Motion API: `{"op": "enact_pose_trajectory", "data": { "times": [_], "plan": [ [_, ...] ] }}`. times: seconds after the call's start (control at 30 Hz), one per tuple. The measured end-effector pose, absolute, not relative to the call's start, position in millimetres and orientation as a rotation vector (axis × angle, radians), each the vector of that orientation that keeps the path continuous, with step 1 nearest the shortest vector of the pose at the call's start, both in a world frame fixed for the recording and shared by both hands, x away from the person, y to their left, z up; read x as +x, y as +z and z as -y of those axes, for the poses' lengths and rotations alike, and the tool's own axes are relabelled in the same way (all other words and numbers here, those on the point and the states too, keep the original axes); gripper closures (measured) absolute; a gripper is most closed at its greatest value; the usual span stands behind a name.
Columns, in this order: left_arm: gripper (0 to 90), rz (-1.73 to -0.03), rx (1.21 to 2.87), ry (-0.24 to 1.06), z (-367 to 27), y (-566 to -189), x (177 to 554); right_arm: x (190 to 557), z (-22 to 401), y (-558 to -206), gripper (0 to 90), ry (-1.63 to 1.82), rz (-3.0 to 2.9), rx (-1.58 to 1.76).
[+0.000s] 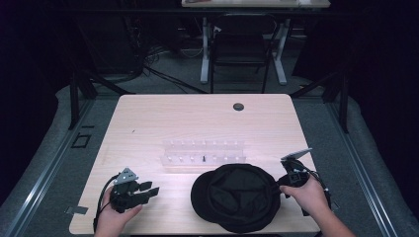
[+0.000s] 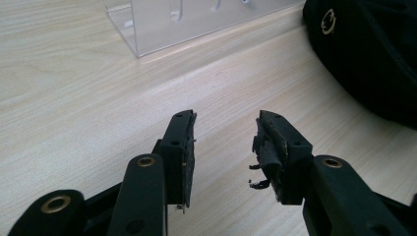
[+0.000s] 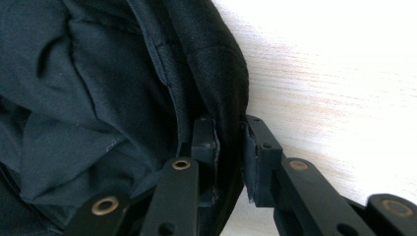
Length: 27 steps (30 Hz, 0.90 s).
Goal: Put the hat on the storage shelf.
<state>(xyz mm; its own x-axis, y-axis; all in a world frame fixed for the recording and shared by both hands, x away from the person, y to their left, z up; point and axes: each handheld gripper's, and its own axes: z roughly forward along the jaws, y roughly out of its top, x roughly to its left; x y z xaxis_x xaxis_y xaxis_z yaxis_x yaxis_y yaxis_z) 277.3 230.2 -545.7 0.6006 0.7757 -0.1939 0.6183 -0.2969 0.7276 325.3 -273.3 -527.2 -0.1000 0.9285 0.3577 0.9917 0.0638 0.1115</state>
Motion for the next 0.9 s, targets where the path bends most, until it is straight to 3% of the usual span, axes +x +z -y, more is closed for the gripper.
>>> {"op": "enact_pose_trajectory", "data": {
  "times": [0.33,0.57,0.9],
  "plan": [
    [57.8,-1.100,2.027,0.236,-229.3,-546.9,278.4,329.1,274.5,-533.9,75.6,-0.453,2.124,-1.965],
    [57.8,-1.097,2.032,0.237,-229.4,-547.1,278.7,330.0,271.9,-533.8,86.0,-0.472,2.088,-1.949],
    [57.8,-1.102,2.026,0.236,-230.4,-547.2,278.7,331.3,280.8,-524.4,87.1,-0.522,2.059,-1.870]
  ]
}}
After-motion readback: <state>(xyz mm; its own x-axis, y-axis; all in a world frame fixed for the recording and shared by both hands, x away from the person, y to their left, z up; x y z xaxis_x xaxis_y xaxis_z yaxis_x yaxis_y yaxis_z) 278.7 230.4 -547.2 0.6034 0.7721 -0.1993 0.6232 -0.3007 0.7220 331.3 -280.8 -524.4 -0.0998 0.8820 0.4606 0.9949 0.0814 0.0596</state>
